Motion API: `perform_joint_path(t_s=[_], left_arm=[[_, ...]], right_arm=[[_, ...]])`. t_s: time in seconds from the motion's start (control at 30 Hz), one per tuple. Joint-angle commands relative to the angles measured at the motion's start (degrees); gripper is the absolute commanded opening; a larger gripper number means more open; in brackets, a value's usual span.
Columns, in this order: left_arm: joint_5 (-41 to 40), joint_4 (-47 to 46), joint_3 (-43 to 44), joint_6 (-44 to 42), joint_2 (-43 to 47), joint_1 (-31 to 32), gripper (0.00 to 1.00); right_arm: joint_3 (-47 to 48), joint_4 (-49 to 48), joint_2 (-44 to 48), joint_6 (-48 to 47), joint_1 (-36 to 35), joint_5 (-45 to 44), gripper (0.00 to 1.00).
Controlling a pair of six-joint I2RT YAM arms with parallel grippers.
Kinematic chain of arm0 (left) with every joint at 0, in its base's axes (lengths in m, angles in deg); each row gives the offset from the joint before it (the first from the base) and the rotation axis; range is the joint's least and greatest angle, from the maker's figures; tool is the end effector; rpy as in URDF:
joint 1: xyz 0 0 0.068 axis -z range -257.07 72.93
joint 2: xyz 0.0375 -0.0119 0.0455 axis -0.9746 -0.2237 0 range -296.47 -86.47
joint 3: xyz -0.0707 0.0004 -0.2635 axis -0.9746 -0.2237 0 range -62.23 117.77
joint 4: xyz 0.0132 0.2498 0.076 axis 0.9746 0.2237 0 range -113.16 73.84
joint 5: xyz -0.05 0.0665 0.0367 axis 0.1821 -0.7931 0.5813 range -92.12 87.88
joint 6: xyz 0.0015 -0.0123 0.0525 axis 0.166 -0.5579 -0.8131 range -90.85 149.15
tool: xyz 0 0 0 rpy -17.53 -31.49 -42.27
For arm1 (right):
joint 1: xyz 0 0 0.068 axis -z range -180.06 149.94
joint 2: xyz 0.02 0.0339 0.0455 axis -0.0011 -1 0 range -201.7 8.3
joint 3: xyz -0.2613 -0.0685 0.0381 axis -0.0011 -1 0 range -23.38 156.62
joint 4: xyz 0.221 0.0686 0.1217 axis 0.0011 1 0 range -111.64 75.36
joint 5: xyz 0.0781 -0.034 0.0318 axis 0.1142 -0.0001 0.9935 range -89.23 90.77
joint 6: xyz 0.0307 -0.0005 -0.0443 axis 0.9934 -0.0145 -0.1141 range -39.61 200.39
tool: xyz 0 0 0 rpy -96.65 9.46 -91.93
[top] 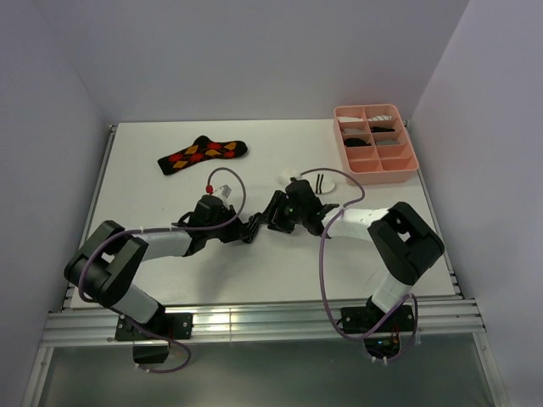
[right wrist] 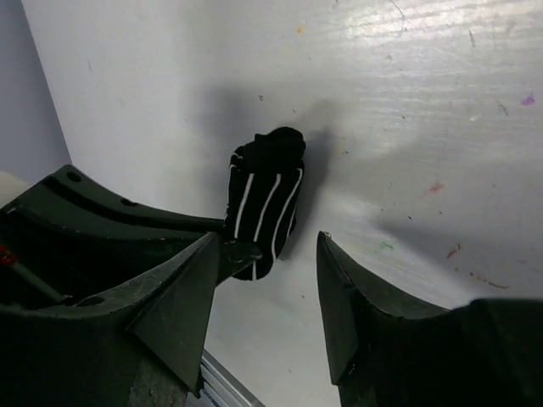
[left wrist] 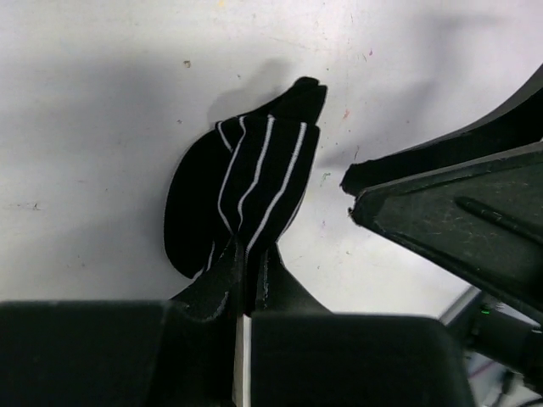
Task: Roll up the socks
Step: Roll the sock at the center of the board.
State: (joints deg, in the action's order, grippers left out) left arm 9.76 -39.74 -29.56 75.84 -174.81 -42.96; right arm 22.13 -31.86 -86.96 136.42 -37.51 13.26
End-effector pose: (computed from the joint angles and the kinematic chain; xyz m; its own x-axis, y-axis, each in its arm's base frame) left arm 0.2314 -0.1656 0.1402 -0.8537 -0.2818 -0.4379 0.0873 0.7516 -0.6538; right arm 0.2590 0.2081 0.1590 -0.8845 0.3425 -0.3169 0.0133 0.6972 0.7167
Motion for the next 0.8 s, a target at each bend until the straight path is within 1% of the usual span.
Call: perform_joint_path(t_s=[0.0, 0.13, 0.27, 0.53, 0.73, 0.77], left_arm=[[9.0, -2.5, -2.2, 4.3, -2.5, -2.4, 0.01], [12.1, -4.7, -3.1, 6.2, -5.0, -4.7, 0.01], [12.4, -3.8, -2.9, 6.3, -5.7, -5.5, 0.01], [15.7, -4.6, -3.0, 7.6, -9.7, -7.2, 0.01], [17.6, -3.5, -2.1, 7.1, -12.3, -7.8, 0.01], [17.7, -3.2, -2.0, 7.0, -12.5, -7.9, 0.01]], right_arm=[[-0.3, -6.7, -0.8, 0.8, 0.2, 0.0, 0.57], [0.5, -8.1, -3.1, 0.7, 0.2, 0.6, 0.57], [1.5, -8.8, -5.2, 0.6, 0.0, 1.4, 0.57], [2.6, -11.5, -9.4, 0.6, -0.4, 3.9, 0.57], [3.4, -13.6, -12.0, 0.2, -0.4, 5.9, 0.53], [3.6, -13.7, -12.4, 0.0, -0.4, 6.5, 0.49]])
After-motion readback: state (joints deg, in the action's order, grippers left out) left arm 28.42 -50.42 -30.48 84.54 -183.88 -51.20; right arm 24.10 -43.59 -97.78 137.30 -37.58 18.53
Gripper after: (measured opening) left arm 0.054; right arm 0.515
